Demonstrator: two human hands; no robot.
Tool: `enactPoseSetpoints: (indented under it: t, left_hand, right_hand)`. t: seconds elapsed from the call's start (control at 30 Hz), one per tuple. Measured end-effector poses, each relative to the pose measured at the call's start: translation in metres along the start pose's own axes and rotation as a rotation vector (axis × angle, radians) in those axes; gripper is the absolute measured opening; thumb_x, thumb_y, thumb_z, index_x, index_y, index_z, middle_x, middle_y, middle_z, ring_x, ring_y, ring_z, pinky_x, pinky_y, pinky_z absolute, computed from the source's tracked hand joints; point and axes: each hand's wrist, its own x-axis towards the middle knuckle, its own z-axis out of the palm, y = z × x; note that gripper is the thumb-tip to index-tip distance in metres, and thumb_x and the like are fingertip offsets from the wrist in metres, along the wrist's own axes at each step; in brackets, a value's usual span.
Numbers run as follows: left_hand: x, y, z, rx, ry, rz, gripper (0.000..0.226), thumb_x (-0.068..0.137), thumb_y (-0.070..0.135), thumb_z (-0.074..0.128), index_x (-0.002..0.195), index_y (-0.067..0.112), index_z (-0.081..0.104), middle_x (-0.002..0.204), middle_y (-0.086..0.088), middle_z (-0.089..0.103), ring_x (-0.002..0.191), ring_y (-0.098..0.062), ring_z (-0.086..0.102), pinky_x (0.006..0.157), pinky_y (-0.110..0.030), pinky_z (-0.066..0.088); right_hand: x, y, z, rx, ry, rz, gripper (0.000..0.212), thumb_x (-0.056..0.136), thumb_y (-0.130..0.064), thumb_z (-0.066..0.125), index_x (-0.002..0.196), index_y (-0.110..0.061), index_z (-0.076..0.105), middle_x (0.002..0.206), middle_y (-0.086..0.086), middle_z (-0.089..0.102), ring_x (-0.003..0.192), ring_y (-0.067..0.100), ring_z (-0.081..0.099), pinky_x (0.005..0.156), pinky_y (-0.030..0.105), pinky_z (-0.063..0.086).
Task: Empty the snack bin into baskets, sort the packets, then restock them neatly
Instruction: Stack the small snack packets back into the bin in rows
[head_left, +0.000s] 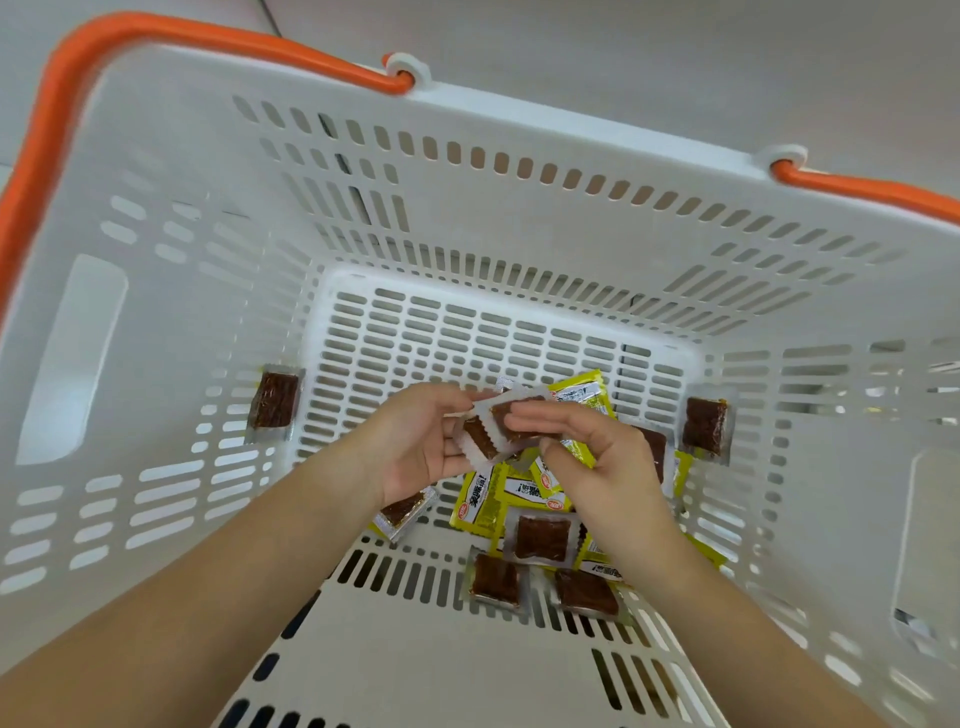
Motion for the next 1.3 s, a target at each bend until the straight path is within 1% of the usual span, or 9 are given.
enactPoseSetpoints:
  t: [0.2,0.3,0.4,0.47,0.63,0.83,1.03,1.17,1.3]
  left_hand:
    - [-0.001,-0.006,0.006,0.352,0.012,0.173,0.035,0.09,0.007,0.061,0.122,0.02,0.057,0.106,-0.007,0.068,0.093,-0.017,0.067,0.08,-0.028,0.056]
    - [-0.002,-0.004,0.008,0.504,0.008,0.255,0.035,0.089,0.012,0.063,0.122,0.023,0.059,0.106,0.001,0.066,0.1,-0.014,0.064,0.088,-0.029,0.05]
    - [-0.005,-0.001,0.015,0.526,-0.013,0.315,0.024,0.095,0.02,0.057,0.117,0.017,0.064,0.109,-0.002,0.069,0.096,-0.009,0.065,0.082,-0.02,0.053]
    - [0.001,-0.001,0.017,0.738,0.149,0.433,0.028,0.099,0.028,0.048,0.121,0.015,0.061,0.116,-0.001,0.065,0.093,-0.005,0.061,0.072,-0.013,0.048]
    - [0.028,-0.007,0.018,1.679,0.205,0.64,0.062,0.093,0.043,0.055,0.146,0.02,0.032,0.149,0.001,0.035,0.135,-0.018,0.031,0.109,-0.029,0.025]
    - [0.047,-0.033,0.037,1.928,0.305,0.657,0.09,0.081,0.06,0.061,0.148,0.017,0.018,0.147,-0.001,0.029,0.137,-0.022,0.024,0.112,-0.035,0.02]
    - [0.047,-0.032,0.024,1.719,0.341,0.536,0.06,0.081,0.049,0.068,0.129,0.02,0.048,0.123,-0.001,0.055,0.119,-0.022,0.044,0.097,-0.031,0.034]
    - [0.036,-0.026,0.01,1.33,0.268,0.608,0.007,0.094,0.03,0.057,0.098,0.033,0.063,0.096,0.006,0.061,0.098,-0.022,0.058,0.07,-0.018,0.041]
    - [0.029,-0.005,0.006,0.92,0.457,0.877,0.019,0.095,0.026,0.056,0.108,0.024,0.071,0.1,0.009,0.07,0.086,-0.008,0.061,0.076,-0.019,0.049]
  right_hand:
    - [-0.002,0.002,0.0,0.116,0.097,0.079,0.029,0.087,-0.004,0.055,0.103,-0.026,0.067,0.104,-0.009,0.07,0.105,0.005,0.062,0.094,0.03,0.049]
    - [0.005,0.0,-0.007,0.088,0.07,0.305,0.051,0.084,-0.026,0.071,0.132,-0.027,0.051,0.13,-0.009,0.055,0.119,0.004,0.051,0.09,0.019,0.047]
    - [0.007,0.001,-0.009,0.198,0.018,0.509,0.044,0.083,-0.02,0.072,0.123,-0.018,0.055,0.116,0.008,0.061,0.107,0.022,0.062,0.089,0.032,0.053]
    - [0.008,0.005,-0.012,0.228,0.189,0.516,0.031,0.081,-0.016,0.074,0.109,-0.017,0.061,0.103,0.008,0.065,0.098,0.023,0.065,0.091,0.035,0.052]
    - [0.019,0.008,-0.042,0.567,0.666,0.562,0.017,0.087,-0.009,0.067,0.097,-0.016,0.056,0.103,0.005,0.065,0.091,0.017,0.064,0.089,0.032,0.052]
    - [0.019,0.014,-0.045,0.627,0.755,0.592,0.019,0.087,-0.008,0.066,0.101,-0.015,0.055,0.105,0.005,0.064,0.091,0.015,0.063,0.08,0.026,0.054]
    - [0.018,0.015,-0.035,0.623,0.635,0.572,0.043,0.085,-0.01,0.068,0.122,-0.018,0.048,0.105,0.0,0.061,0.094,0.014,0.06,0.079,0.025,0.051]
    - [0.019,0.014,-0.032,0.475,0.519,0.569,0.015,0.084,-0.009,0.068,0.089,-0.016,0.056,0.094,0.003,0.064,0.093,0.021,0.063,0.073,0.024,0.053]
    - [0.018,0.015,-0.028,0.346,0.385,0.595,0.047,0.087,-0.014,0.064,0.13,-0.022,0.047,0.114,0.008,0.059,0.077,0.019,0.062,0.083,0.033,0.055]
